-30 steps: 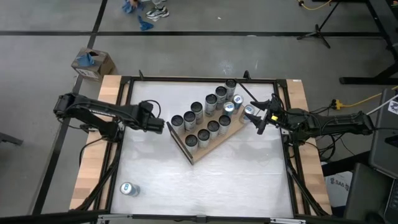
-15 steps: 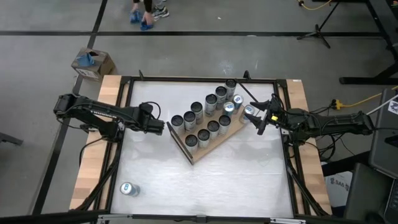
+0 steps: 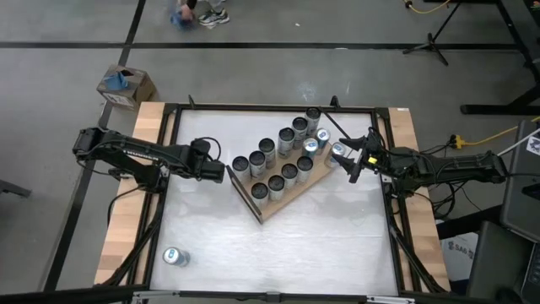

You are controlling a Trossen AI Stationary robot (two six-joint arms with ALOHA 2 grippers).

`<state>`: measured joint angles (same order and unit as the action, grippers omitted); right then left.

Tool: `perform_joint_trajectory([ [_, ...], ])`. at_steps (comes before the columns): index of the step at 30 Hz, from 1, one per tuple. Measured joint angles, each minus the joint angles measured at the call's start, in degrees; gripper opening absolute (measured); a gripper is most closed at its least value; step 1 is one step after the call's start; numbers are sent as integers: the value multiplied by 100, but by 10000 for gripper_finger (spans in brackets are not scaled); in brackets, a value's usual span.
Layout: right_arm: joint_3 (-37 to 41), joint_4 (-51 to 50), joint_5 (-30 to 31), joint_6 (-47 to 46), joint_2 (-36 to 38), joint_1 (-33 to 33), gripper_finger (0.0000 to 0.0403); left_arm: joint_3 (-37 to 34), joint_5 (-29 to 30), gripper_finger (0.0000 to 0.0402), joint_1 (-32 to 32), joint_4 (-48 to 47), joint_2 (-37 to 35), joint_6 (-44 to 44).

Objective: Place canned beverage on shelf
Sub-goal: Put the white yellow soda can on the shelf

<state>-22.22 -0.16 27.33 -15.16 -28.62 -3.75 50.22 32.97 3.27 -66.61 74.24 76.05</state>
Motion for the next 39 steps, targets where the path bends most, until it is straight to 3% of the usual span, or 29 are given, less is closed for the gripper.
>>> perform_joint_trajectory([
  [20,0,-3,0,0,0,0,324,7,-48,240,0,42,-2,313],
  [39,2,-738,0,-426,-2,0,324,-2,42,242,149,104,0,202],
])
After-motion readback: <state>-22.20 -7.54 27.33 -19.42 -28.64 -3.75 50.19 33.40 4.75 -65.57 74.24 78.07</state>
